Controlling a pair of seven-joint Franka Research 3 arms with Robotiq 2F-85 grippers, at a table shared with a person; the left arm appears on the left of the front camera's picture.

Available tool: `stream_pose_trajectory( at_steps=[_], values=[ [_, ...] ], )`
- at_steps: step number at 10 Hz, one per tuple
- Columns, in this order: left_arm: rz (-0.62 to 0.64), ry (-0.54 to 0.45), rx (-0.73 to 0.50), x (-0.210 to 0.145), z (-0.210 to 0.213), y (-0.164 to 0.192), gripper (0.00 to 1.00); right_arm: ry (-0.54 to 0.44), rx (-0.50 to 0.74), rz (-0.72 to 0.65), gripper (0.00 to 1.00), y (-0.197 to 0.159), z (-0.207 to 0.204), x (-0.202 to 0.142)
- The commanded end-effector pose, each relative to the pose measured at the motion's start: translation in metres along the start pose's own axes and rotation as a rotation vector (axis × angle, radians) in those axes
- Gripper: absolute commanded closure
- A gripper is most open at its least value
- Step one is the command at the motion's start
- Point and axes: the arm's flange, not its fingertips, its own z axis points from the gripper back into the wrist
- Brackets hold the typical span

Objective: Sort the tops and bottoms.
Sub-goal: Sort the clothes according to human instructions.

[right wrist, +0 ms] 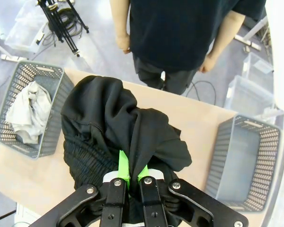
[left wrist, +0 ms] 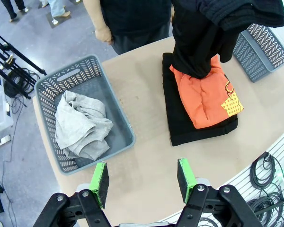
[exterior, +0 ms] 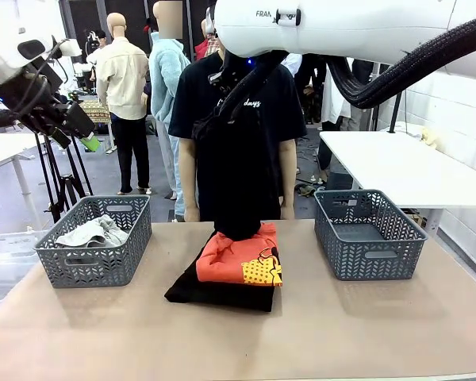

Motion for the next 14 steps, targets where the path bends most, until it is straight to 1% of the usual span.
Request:
stream_pose_trajectory(
  at_steps=[1, 9, 11, 12, 13, 14],
  values=[
    [0.008, -0.004, 0.004, 0.0, 0.001, 0.0, 0.24, -0.004, 0.005, -0.002, 1.0, 0.0, 0.003, 0.0],
    [0.008, -0.004, 0.004, 0.0, 0.001, 0.0, 0.24, 0.0, 0.0, 0.0, 1.0, 0.0, 0.0, 0.0],
    [0.008, -0.004, 0.004, 0.0, 0.001, 0.0, 0.24, -0.062, -0.035, -0.002, 1.0, -0.012, 0.059, 0.0],
    [0.008, -0.004, 0.004, 0.0, 0.001, 0.0, 0.24, -0.076, -0.039, -0.008, 1.0, -0.022, 0.085, 0.002],
    [0.008, -0.004, 0.004, 0.0, 0.001, 0.0, 0.24, -0.078, -0.071, -0.04, 1.0, -0.04, 0.114, 0.0],
    [0.008, -0.004, 0.004, 0.0, 0.001, 0.0, 0.24, -0.106, -0.092, -0.087, 1.0, -0.062, 0.14, -0.002]
  ],
)
